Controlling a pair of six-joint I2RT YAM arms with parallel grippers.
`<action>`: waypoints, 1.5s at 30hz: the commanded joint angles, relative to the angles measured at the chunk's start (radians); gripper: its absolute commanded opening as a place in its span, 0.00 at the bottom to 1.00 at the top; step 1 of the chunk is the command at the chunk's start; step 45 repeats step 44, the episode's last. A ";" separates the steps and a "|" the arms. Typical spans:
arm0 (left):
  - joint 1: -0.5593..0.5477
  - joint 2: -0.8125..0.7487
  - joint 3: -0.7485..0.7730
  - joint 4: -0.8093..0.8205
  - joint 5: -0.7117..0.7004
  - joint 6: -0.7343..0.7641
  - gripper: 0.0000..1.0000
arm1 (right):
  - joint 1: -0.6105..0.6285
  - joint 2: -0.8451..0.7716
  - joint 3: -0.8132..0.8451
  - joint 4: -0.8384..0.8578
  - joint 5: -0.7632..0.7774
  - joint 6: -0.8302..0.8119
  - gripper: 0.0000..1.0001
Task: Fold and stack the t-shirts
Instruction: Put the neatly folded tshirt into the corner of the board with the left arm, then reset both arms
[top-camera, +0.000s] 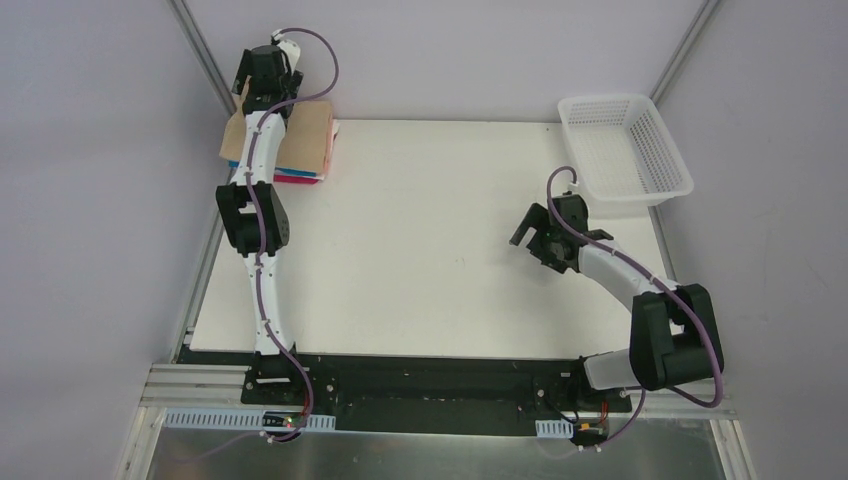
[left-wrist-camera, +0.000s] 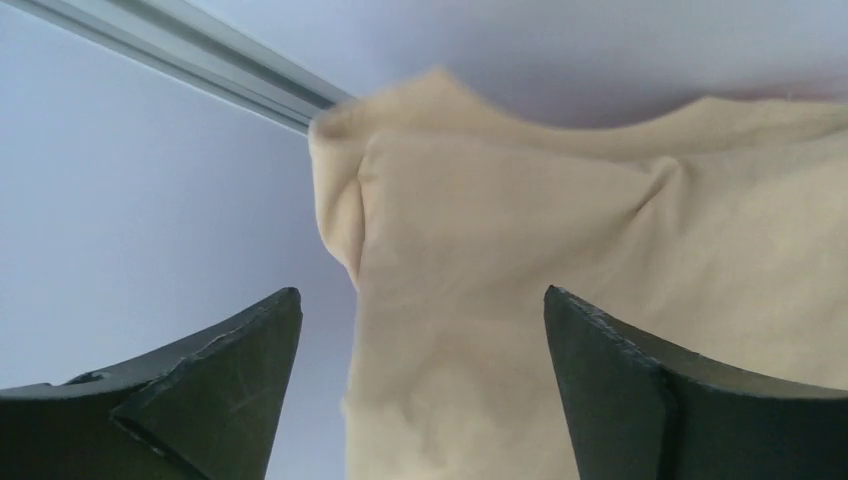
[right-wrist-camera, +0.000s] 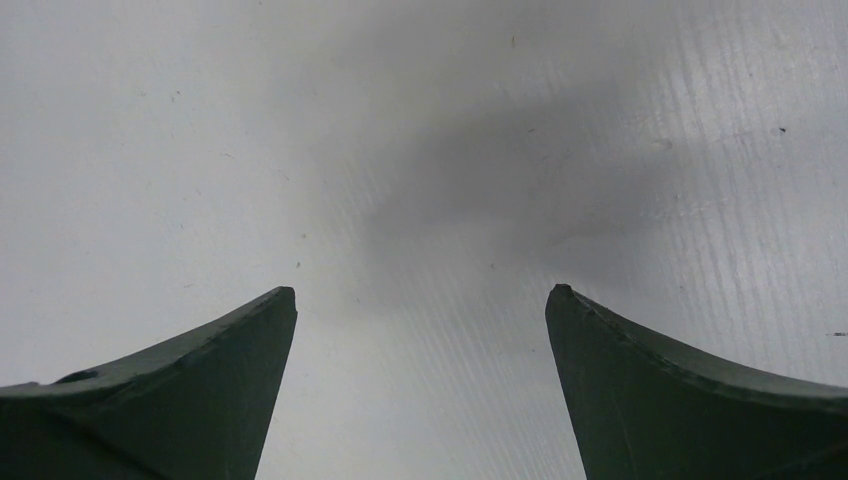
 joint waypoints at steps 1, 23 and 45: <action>0.010 -0.015 0.057 0.091 -0.047 -0.053 0.98 | -0.007 0.012 0.046 -0.003 -0.001 -0.013 0.99; -0.144 -1.131 -1.254 0.079 0.384 -1.117 0.99 | -0.009 -0.195 -0.038 -0.014 -0.058 0.059 1.00; -0.391 -1.713 -1.830 0.052 0.230 -1.148 0.99 | -0.008 -0.562 -0.220 -0.003 0.079 0.111 1.00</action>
